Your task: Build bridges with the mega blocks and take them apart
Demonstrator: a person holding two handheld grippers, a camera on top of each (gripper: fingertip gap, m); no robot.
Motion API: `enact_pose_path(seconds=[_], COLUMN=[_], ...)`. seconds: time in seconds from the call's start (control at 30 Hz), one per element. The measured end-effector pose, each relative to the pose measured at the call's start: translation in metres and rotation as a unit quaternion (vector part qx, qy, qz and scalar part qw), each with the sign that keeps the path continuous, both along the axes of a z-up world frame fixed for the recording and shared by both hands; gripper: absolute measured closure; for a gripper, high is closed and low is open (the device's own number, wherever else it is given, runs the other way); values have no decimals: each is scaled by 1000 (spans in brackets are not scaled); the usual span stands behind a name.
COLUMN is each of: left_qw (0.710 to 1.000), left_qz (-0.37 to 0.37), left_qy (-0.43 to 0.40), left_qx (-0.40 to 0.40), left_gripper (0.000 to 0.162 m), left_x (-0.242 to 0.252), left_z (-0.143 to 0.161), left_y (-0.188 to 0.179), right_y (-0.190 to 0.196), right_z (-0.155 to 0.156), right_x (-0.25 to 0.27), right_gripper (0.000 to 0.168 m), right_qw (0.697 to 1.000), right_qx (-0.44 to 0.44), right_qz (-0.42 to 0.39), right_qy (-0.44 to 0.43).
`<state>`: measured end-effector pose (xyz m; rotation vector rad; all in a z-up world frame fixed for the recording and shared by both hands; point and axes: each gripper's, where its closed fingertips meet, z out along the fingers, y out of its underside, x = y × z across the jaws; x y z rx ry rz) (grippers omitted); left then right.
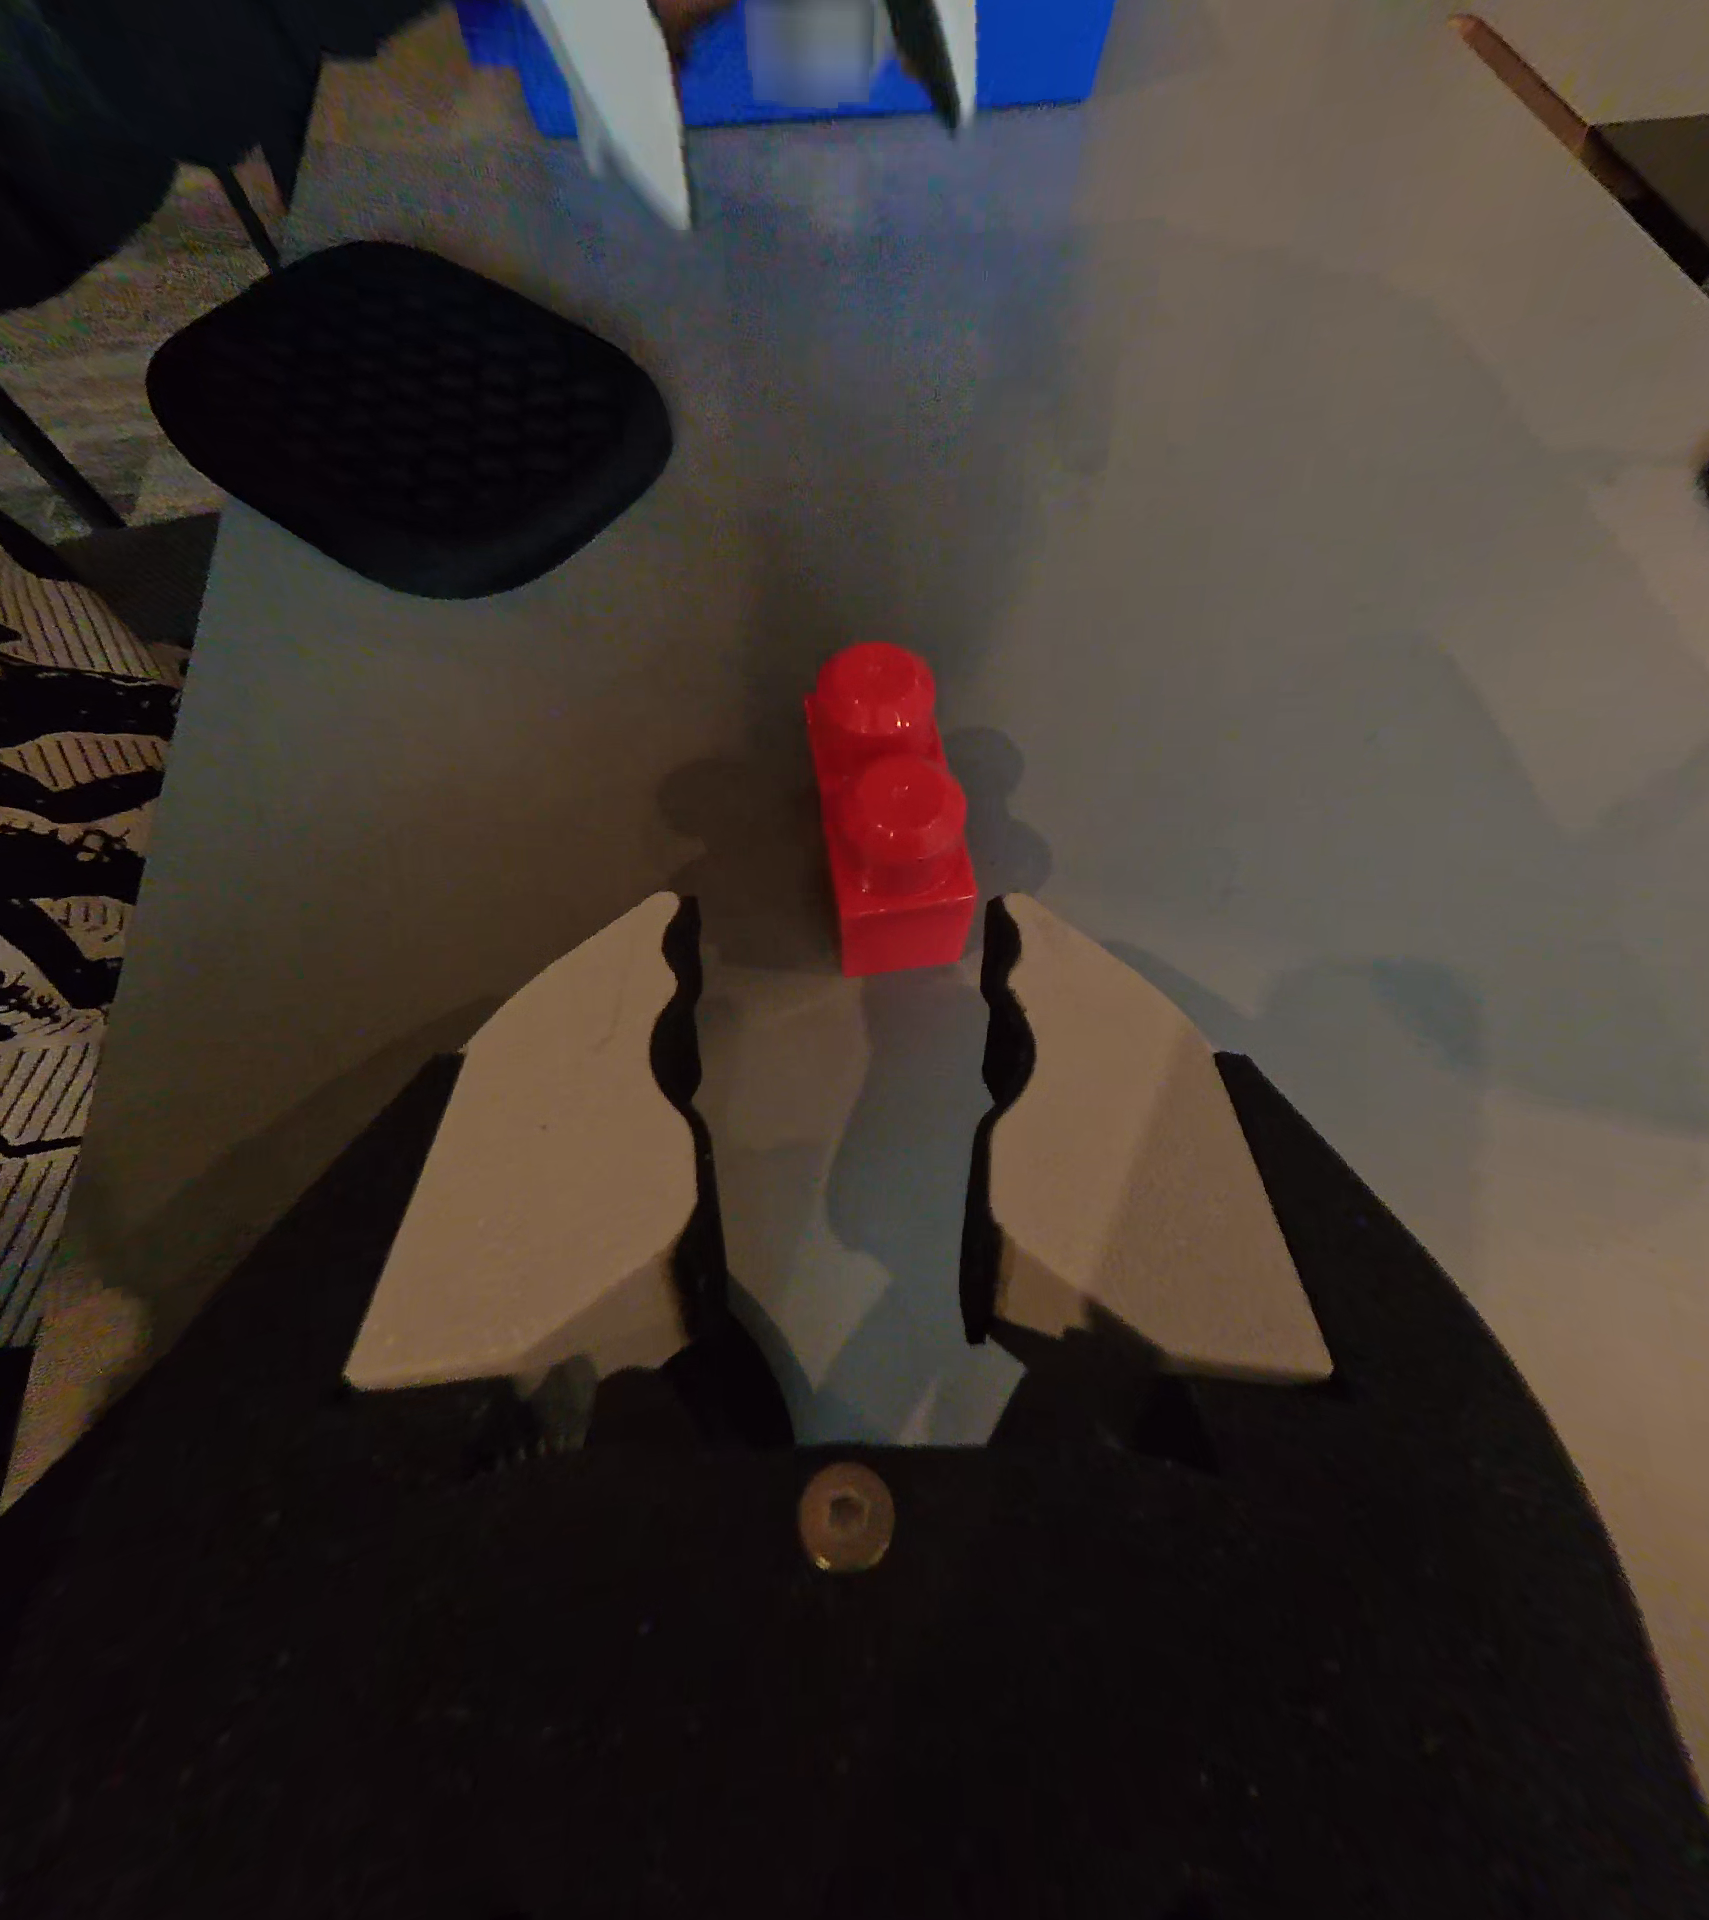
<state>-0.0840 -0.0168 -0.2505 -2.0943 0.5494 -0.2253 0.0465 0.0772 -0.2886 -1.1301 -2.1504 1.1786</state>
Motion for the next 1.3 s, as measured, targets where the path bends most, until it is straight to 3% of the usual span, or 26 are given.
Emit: enact_pose_path(seconds=[0.1, 0.17, 0.3, 0.4, 0.57, 0.67, 0.87, 1.1, 1.2, 1.3], left_qw=[998, 991, 948, 895, 825, 804, 806, 769, 772, 777], left_qz=[59, 123, 283, 387, 463, 469, 478, 495, 494, 491], left_qy=[13, 49, 110, 149, 170, 179, 152, 183, 183, 176], left_qx=[-20, -36, -94, -163, -278, -319, -314, -361, -356, -354], left_gripper=[92, 97, 103, 105, 106, 112, 118, 132, 137, 154], left_x=[-39, -79, -173, -238, -307, -331, -356, -378, -381, -379], left_z=[26, 41, 55, 44, 3, -20, -44, -66, -72, -78], left_y=[-38, -67, -135, -188, -243, -252, -230, -242, -241, -240], right_y=[1, 1, 1, 1, 2, 3, 5, 6, 6, 6], right_z=[0, 1, -1, -1, -2, -2, -4, -4, -4, -4], right_x=[0, 0, -1, -2, -1, -2, -2, -1, -1, -1], right_gripper=[116, 116, 117, 117, 117, 117, 117, 117, 117, 117], right_qw=[1000, 1000, 1000, 1000, 1000, 1000, 1000, 1000, 1000, 1000], right_qx=[0, -1, 2, 4, 5, 3, 2, 1, 2, 1], right_qz=[-2, -2, -4, -4, -6, -7, -8, -9, -9, -10], right_qy=[1, 2, -2, -3, -5, -6, -11, -10, -11, -10])
